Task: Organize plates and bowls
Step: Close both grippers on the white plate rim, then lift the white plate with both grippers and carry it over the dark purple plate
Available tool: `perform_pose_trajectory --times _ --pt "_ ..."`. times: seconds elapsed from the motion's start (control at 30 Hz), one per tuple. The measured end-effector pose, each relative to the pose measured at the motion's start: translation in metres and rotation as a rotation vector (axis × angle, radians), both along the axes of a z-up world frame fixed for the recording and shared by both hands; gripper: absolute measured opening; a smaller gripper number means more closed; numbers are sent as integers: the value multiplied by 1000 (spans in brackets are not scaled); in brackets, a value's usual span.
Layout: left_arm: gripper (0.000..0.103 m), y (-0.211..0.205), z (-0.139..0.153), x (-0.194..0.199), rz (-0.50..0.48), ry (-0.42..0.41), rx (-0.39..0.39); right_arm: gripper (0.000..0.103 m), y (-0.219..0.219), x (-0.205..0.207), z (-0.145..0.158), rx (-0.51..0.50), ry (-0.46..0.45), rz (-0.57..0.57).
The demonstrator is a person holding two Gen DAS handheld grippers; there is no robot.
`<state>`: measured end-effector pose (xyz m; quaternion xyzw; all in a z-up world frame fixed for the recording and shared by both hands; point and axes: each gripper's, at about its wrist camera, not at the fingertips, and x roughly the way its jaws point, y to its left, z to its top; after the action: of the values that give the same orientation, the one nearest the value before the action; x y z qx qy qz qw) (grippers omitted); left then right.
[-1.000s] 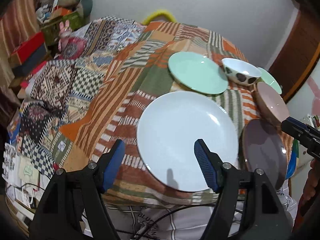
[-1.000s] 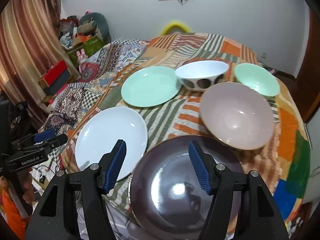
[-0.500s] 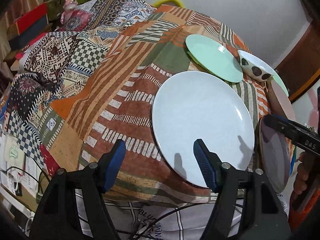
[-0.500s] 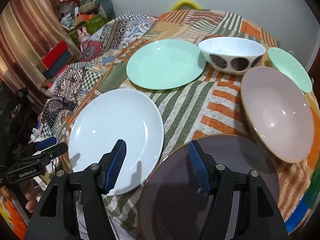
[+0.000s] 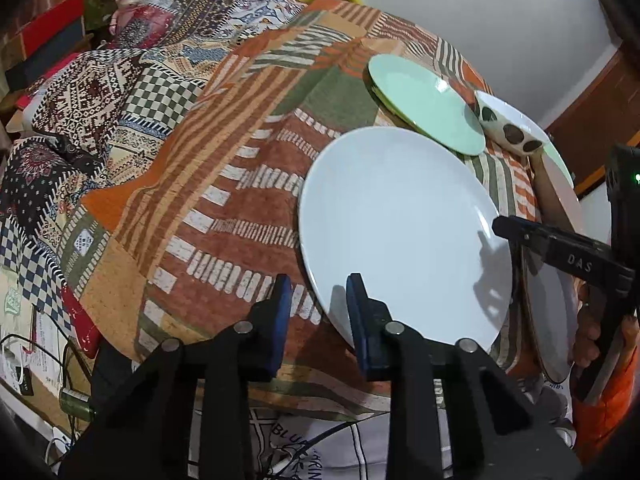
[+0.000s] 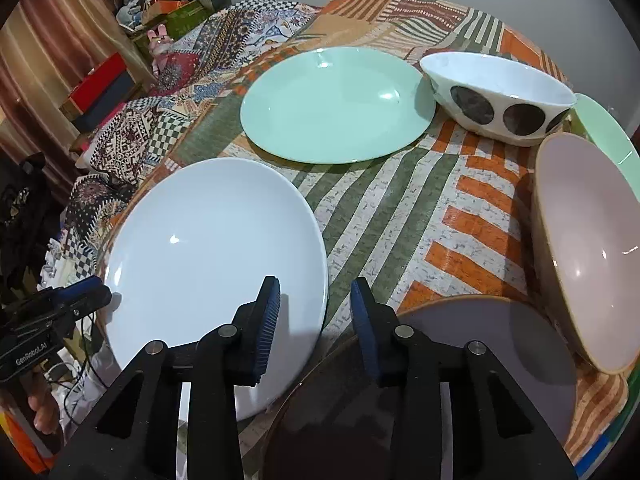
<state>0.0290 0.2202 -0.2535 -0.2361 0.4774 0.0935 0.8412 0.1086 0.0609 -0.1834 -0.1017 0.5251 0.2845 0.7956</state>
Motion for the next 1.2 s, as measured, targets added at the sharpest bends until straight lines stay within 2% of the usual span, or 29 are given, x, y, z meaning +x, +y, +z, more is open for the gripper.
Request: perform_pose_trajectory --times 0.23,0.33,0.47,0.6,0.93,1.2 --pt "28 2 -8 7 -6 11 -12 27 5 10 -8 12 54 4" --pt "28 3 -9 8 -3 10 -20 22 11 13 -10 13 68 12" --pt "27 1 -6 9 -20 -6 -3 22 15 12 -12 -6 55 21" --pt "28 -6 -4 13 -35 11 62 23 16 10 -10 -25 43 43" --pt "28 3 -2 8 -9 15 48 23 17 6 -8 1 55 48" --pt "28 4 9 0 14 9 77 23 18 -6 1 37 52 59"
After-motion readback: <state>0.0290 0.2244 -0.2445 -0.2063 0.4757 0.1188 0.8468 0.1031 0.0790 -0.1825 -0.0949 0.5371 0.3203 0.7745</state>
